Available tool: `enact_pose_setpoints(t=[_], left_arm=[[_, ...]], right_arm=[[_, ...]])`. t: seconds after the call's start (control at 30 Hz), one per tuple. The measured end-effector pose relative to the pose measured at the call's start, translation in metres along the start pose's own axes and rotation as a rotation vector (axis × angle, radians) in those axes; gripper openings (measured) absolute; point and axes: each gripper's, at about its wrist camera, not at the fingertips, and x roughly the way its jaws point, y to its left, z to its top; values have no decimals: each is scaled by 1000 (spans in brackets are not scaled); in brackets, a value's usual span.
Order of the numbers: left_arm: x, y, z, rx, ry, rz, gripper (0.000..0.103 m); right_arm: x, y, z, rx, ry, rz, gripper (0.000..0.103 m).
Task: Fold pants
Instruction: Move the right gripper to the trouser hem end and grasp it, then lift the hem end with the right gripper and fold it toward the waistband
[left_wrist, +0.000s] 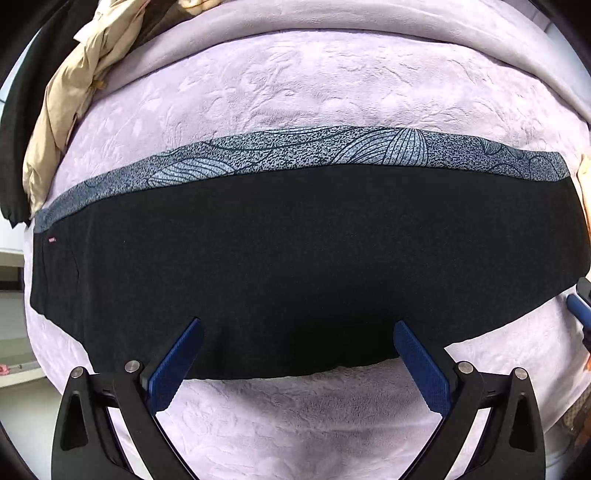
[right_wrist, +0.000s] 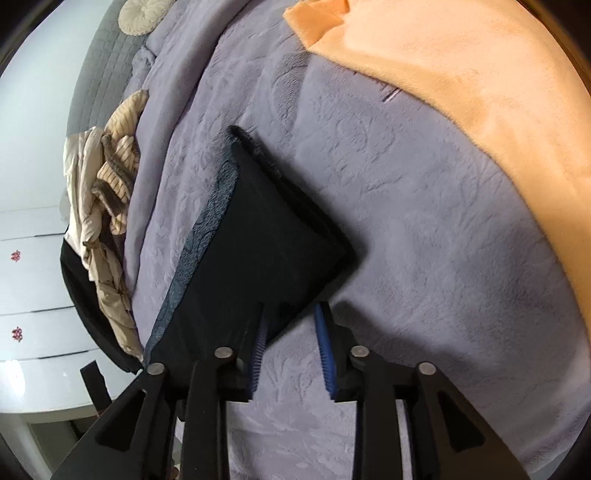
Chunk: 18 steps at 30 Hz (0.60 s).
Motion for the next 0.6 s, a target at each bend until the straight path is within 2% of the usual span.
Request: enact_pose_setpoints(t=[0.1, 0.23, 0.37, 0.43, 0.5, 0.6], left_arm=[[-3, -5, 3, 10, -10, -17, 103], [-6, -18, 13, 19, -53, -43, 103], [12, -28, 17, 24, -54, -49, 103], [30, -32, 13, 13, -30, -38, 103], [32, -31, 10, -10, -46, -50, 103], [30, -35, 7, 9, -71, -51, 103]], right_arm=[[10, 4, -7, -22, 36, 20, 41], [20, 2, -4, 3, 0, 83, 41], [35, -3, -4, 4, 0, 93, 41], [36, -7, -7, -7, -21, 108, 41], [38, -9, -7, -10, -31, 117, 41], [40, 0, 1, -25, -62, 178, 43]])
